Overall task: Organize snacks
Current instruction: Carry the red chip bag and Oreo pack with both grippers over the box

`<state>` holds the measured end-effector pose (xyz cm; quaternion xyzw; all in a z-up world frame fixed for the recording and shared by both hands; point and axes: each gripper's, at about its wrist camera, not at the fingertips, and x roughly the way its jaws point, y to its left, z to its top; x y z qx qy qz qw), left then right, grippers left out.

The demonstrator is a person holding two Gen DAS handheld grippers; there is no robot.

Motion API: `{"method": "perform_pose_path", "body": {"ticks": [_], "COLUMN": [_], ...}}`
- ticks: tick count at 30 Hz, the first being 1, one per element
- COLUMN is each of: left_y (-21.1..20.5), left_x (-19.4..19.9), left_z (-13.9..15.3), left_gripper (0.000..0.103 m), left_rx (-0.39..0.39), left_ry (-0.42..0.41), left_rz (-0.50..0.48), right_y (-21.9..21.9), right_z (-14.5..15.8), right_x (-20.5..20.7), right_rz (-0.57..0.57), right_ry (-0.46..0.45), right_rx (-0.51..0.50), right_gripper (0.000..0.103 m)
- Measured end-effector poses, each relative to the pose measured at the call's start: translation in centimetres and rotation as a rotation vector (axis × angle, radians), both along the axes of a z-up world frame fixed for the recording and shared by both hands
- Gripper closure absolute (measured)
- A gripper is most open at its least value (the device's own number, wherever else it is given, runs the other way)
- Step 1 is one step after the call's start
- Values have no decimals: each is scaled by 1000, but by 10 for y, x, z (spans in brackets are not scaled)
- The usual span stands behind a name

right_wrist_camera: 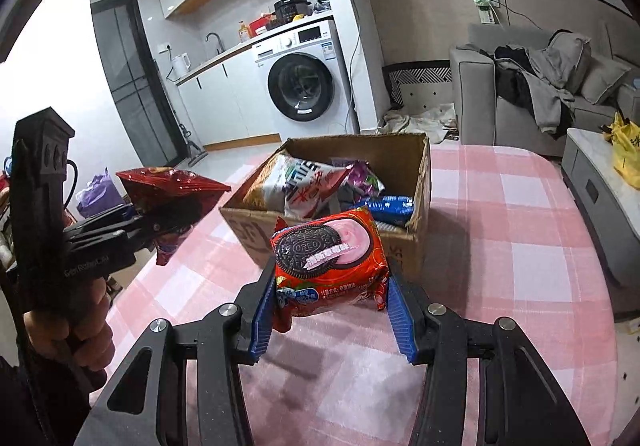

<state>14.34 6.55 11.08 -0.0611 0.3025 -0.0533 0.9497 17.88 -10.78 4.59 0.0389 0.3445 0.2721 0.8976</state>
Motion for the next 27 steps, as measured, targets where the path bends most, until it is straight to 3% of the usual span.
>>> {"method": "perform_pose_path", "body": {"ticks": [8,18,27], "left_y": [5,-15,-40], "left_x": [30,85,140], "left_z": [14,27,7], "left_gripper": [48,48,48], "left_rx": [-13,56,83], "left_ry": [-35,-59,-17], "left_rz": [5,-48,-86], "right_y": [3,5,15], "right_z": [13,16,8], "right_x": [18,51,74], "right_rz": [-48,-82,-89], "right_ry": [-10,14,43], "right_rx": [13,37,9], "right_gripper": [53,53,53]}}
